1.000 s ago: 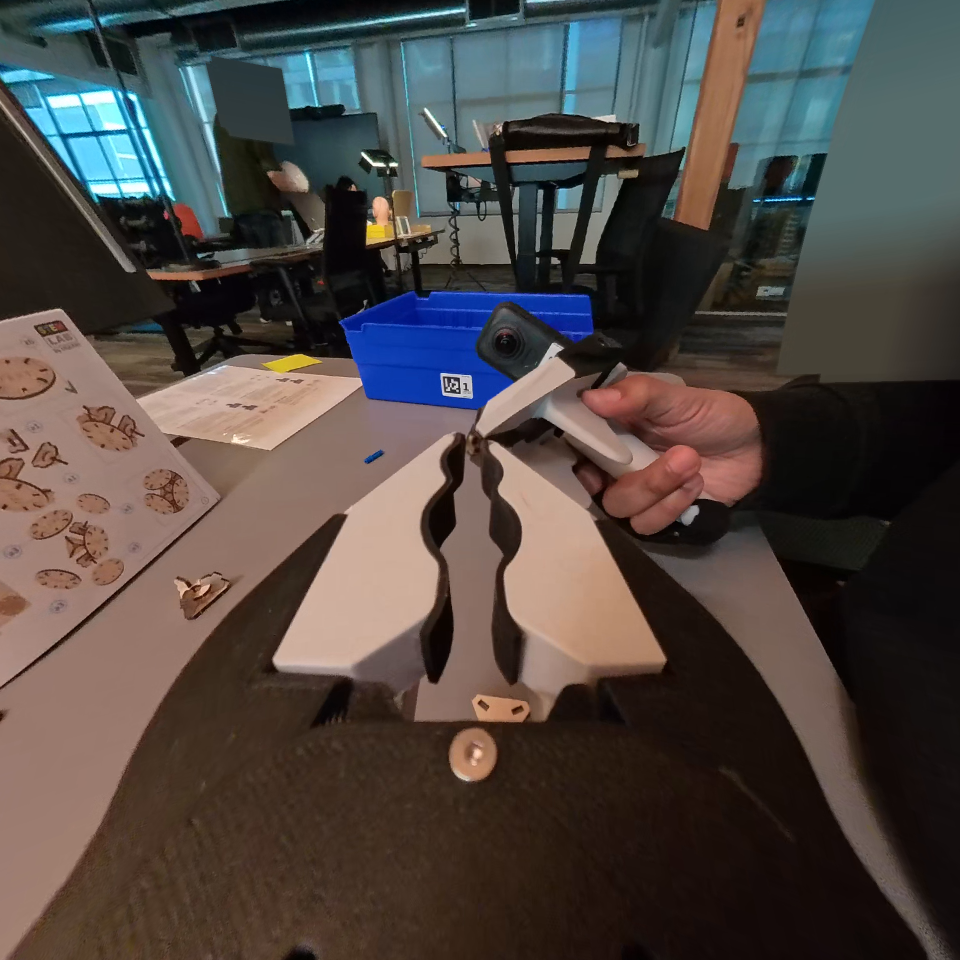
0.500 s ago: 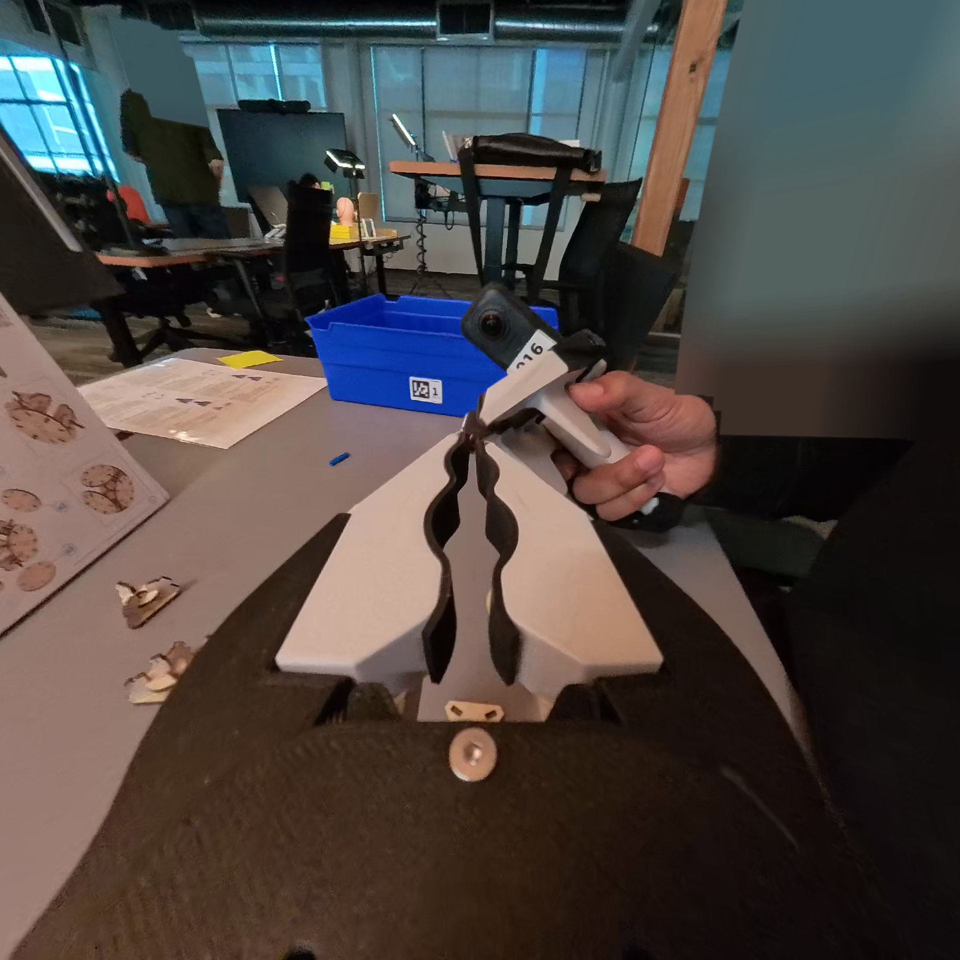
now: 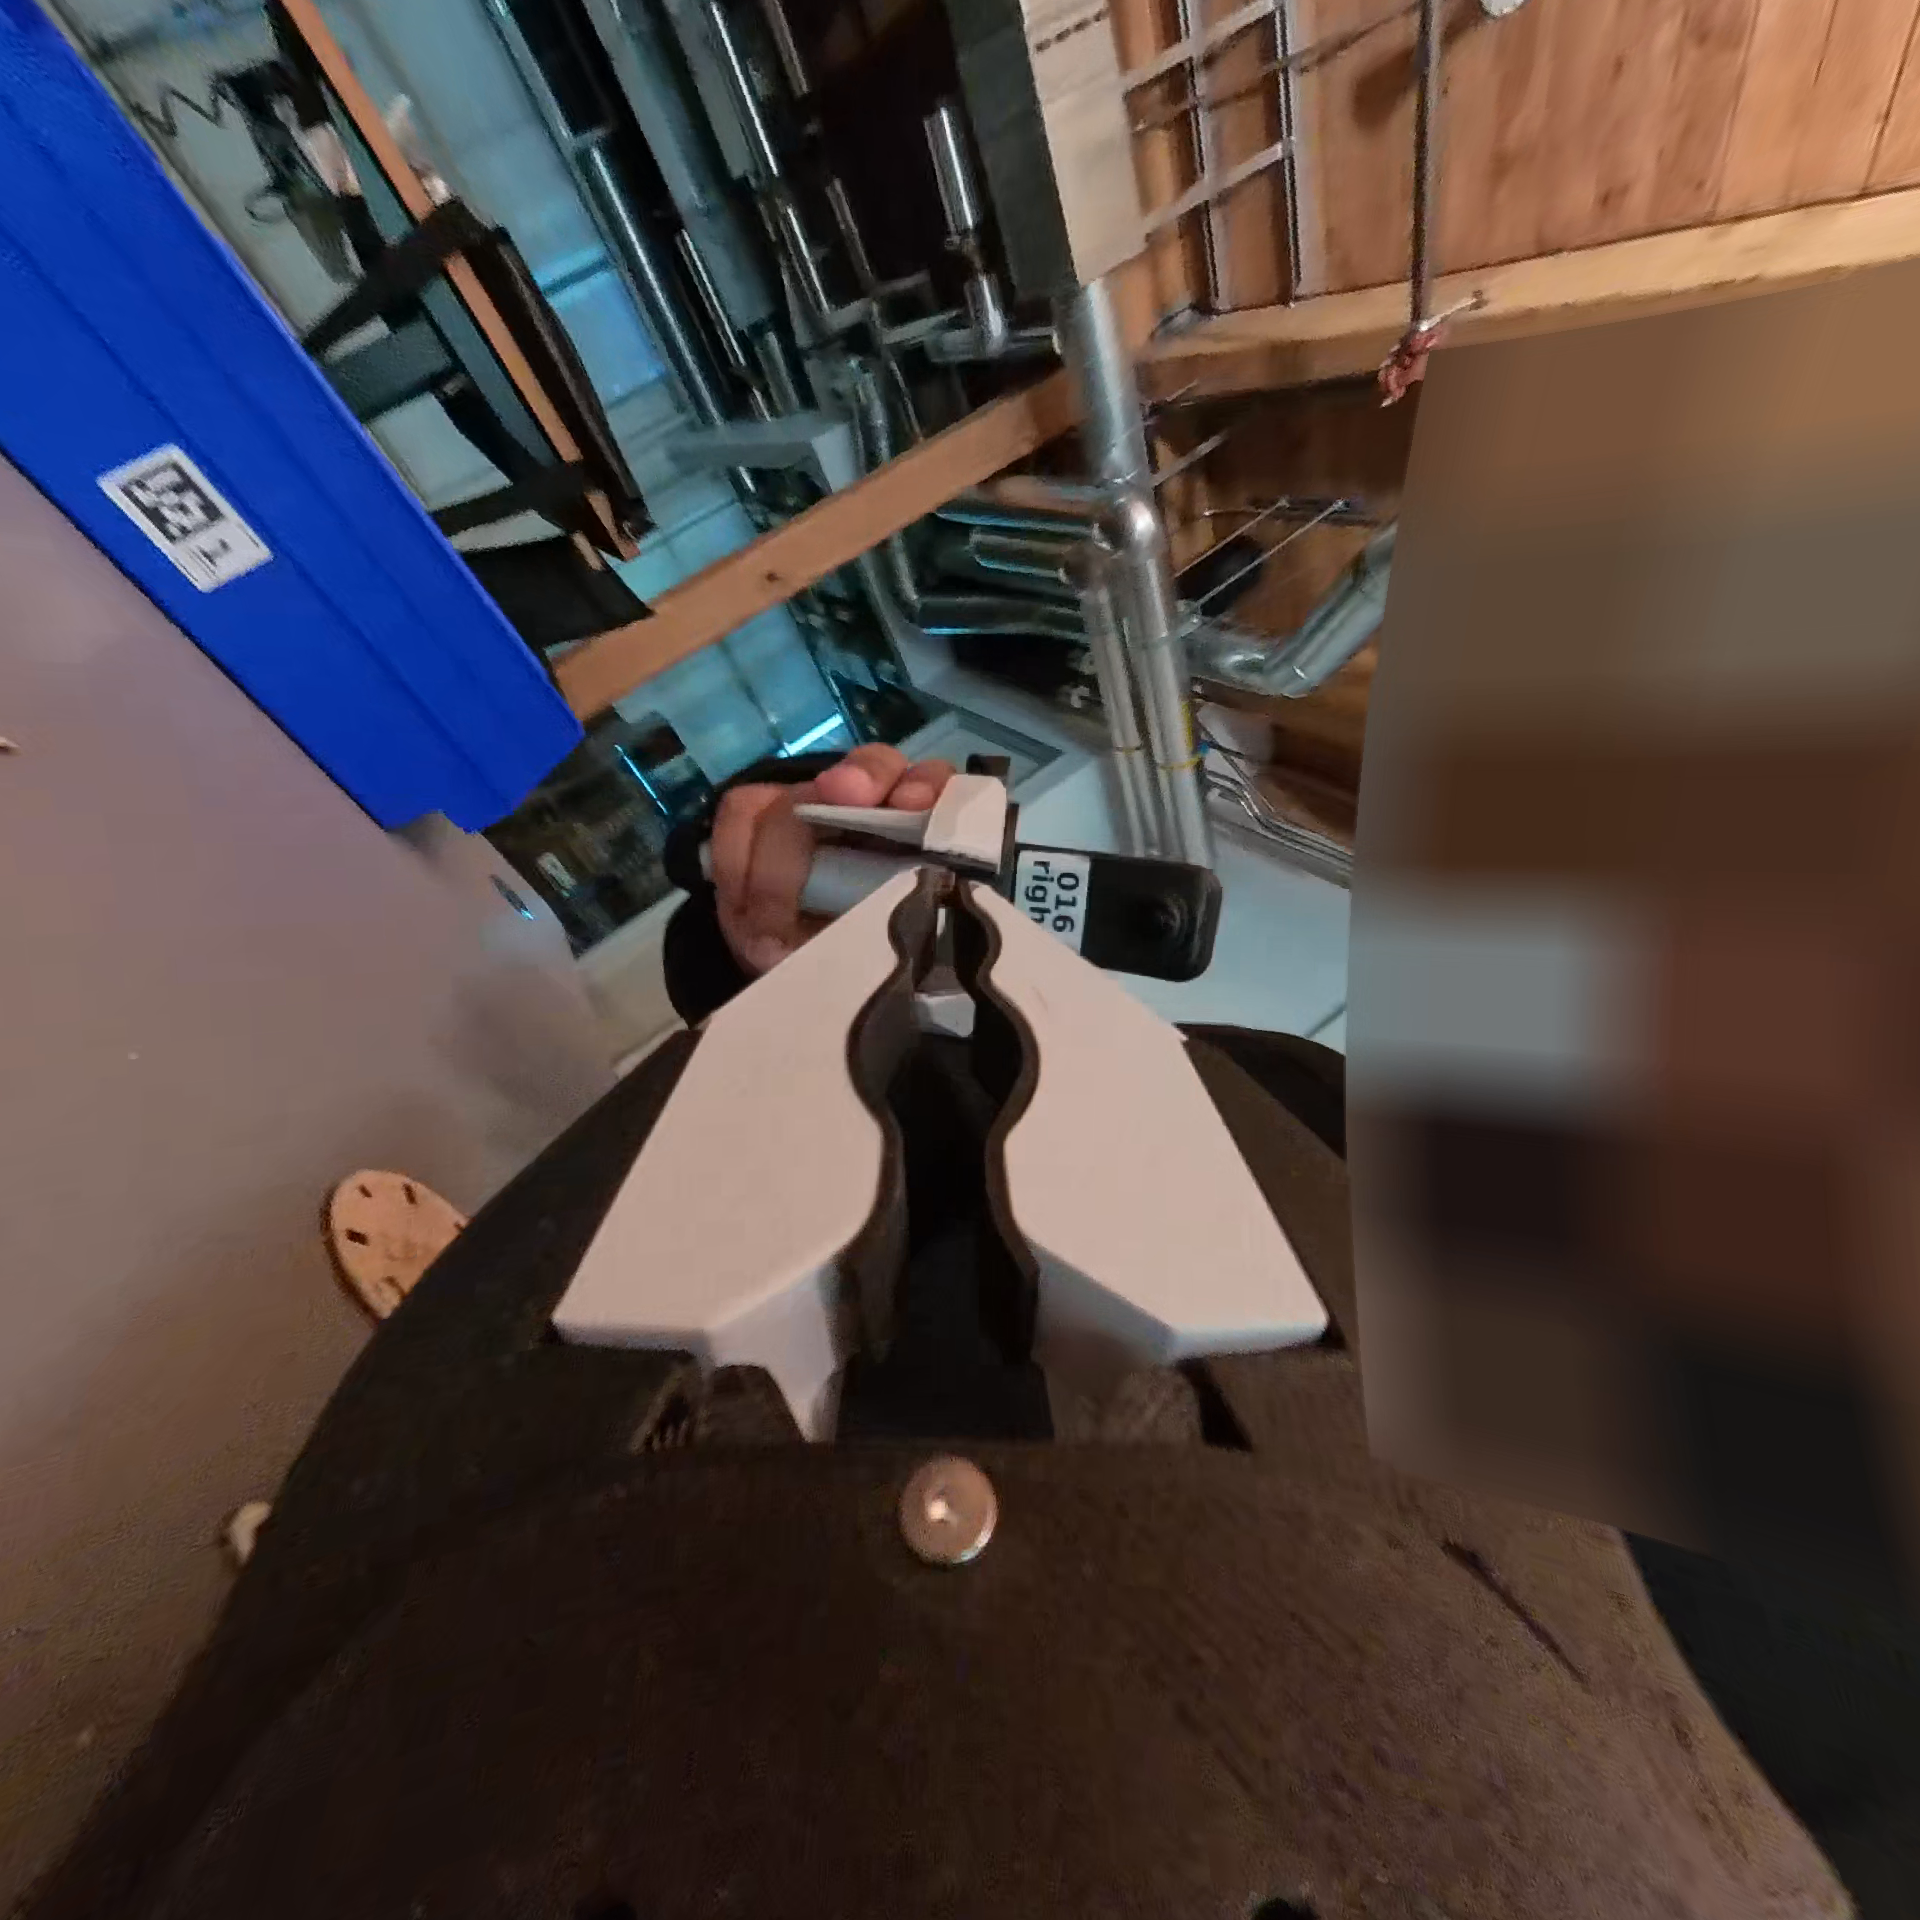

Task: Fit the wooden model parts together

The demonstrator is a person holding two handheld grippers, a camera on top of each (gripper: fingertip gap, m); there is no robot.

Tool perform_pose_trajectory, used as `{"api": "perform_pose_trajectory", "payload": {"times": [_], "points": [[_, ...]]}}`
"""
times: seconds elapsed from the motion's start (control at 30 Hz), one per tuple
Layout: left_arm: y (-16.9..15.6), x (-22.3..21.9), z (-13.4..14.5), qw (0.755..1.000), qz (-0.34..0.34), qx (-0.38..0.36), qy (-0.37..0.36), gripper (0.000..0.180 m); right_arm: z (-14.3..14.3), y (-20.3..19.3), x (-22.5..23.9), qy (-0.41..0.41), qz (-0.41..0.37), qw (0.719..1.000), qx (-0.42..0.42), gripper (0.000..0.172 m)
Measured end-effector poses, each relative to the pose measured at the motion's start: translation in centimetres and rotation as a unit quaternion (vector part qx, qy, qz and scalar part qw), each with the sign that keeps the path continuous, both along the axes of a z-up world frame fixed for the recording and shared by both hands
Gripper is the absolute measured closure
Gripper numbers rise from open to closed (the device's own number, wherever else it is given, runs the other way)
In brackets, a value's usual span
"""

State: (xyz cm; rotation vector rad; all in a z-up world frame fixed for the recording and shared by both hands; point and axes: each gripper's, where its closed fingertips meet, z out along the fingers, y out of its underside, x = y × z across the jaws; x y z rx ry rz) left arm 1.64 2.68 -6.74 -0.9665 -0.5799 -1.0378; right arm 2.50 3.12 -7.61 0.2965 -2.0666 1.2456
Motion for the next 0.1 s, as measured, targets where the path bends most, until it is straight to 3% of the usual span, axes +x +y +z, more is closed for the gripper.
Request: {"api": "perform_pose_trajectory", "payload": {"times": [0.1], "points": [[0.47,0.89,0.12,1.000,-0.031,0.000,-0.001,0.180,-0.17,-0.47,0.12,0.012,0.019,1.000,0.020,0.147]]}}
